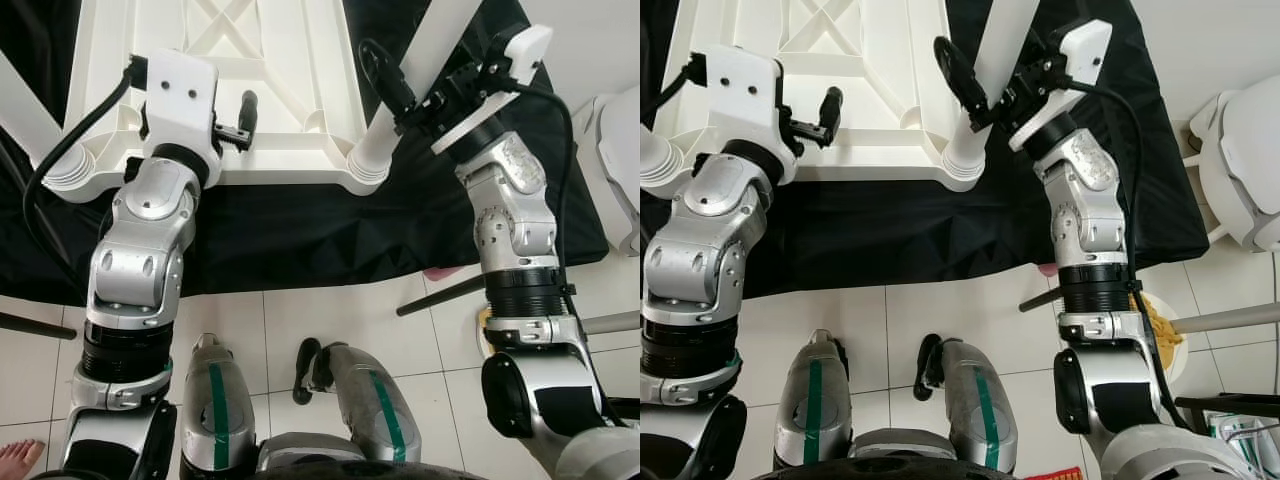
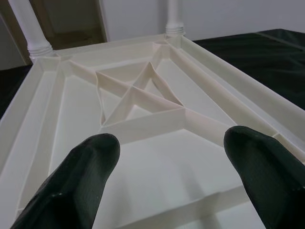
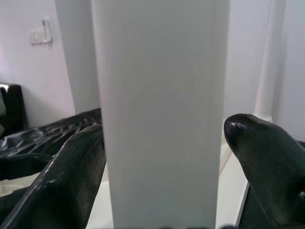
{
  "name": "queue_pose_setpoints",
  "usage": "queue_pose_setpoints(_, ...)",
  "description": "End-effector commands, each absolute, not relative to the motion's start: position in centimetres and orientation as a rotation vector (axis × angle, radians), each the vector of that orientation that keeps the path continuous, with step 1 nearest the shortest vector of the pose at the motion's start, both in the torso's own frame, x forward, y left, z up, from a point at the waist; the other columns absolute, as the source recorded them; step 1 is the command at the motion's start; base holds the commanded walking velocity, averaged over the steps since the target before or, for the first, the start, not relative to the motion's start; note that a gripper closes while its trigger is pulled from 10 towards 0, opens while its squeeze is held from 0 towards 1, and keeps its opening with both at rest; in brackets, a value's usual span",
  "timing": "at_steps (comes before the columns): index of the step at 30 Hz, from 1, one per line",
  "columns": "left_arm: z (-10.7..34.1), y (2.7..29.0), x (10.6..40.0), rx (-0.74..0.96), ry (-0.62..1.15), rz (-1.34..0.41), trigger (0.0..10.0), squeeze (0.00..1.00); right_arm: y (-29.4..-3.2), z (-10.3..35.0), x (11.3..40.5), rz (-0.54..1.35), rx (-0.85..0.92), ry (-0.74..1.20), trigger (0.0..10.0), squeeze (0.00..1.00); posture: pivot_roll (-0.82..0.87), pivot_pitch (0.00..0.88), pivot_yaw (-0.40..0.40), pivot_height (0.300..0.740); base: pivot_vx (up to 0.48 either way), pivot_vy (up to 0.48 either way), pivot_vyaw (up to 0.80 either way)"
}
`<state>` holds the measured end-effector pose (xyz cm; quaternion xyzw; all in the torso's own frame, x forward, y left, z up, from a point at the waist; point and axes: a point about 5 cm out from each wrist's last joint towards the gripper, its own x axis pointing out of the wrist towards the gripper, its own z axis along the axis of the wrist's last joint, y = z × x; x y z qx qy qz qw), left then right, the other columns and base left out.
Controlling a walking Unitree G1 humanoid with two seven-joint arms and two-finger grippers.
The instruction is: Building children table
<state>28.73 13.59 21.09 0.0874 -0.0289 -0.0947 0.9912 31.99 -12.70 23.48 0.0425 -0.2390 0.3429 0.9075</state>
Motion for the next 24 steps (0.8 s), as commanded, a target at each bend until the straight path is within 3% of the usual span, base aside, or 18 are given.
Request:
queue_pose_setpoints(1,20.5,13.3,28.7,0.17,-0.046,-0.232,10.0,0.0,-12.5,25.0,31.8,0.729,0.087,-0.542,10.0,0.0,0.13,0.114,-0.124,0.74,0.0,0.0,0.0)
queue_pose_setpoints(24,18.4,12.8,28.5,0.268,-0.041,-0.263,10.0,0.0,-13.2,34.3,30.8,0.636,0.162,-0.87,10.0,0.0,0.14,0.099,-0.129,0.74,0.0,0.0,0.0)
